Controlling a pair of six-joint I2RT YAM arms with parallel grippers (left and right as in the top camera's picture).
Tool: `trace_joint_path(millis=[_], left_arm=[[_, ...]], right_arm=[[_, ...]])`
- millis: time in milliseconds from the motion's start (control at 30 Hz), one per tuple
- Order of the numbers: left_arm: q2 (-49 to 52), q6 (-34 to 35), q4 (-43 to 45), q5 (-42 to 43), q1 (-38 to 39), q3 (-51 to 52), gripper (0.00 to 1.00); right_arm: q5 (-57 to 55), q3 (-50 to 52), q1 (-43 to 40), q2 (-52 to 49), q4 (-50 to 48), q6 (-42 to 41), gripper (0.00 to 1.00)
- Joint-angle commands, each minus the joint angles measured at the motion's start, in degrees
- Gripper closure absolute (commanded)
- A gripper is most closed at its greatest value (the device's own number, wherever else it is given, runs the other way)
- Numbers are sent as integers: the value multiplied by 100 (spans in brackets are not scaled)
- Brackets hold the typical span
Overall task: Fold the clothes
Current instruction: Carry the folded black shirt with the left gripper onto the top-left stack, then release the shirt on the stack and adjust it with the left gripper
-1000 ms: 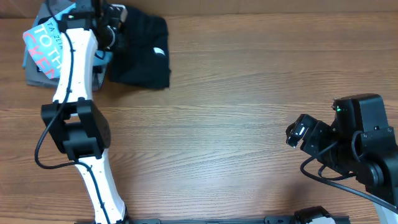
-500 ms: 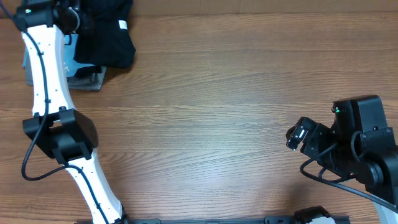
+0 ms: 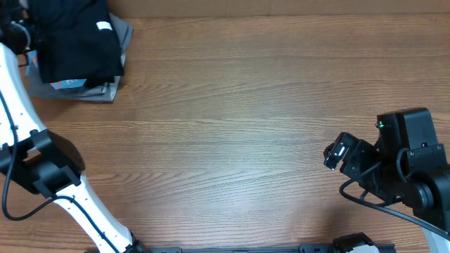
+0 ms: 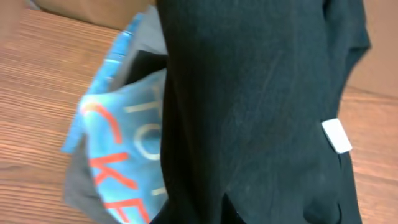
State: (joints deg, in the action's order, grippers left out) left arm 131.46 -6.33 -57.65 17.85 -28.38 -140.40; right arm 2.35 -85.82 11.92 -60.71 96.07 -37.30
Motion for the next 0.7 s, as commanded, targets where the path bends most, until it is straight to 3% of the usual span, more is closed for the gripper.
trace_joint_path(millis=[0,200,300,400,433,467,500,667], left_arm=[[66,74,280,166,-125,-39,92],[505,192,739,114,-107,-22,89],[833,807,1058,-487,-107,-22,88],[1060,1084,1141,-1012,-125,-22,56],[1086,1084,1123,-1143,-129,-22,25],[1108,1084,1121,-1270,-127,-22,7],[1108,1084,1119,-1384,-127,-22,0],[944,1207,1117,-1547,-127,-28,0]], right_arm=[[35,-79,-15,-9,31,-24,0],[37,-79,-15,-68,96,-22,0],[37,-79,-15,-96,96,-22,0],[83,-79,-15,-109,96,-22,0],[98,-79,-15,-109,96,-22,0],[105,-79,-15,-109,96,-22,0],[120,-79,-15,-109,96,-22,0],[234,-79,-15,-109,96,-17,0]])
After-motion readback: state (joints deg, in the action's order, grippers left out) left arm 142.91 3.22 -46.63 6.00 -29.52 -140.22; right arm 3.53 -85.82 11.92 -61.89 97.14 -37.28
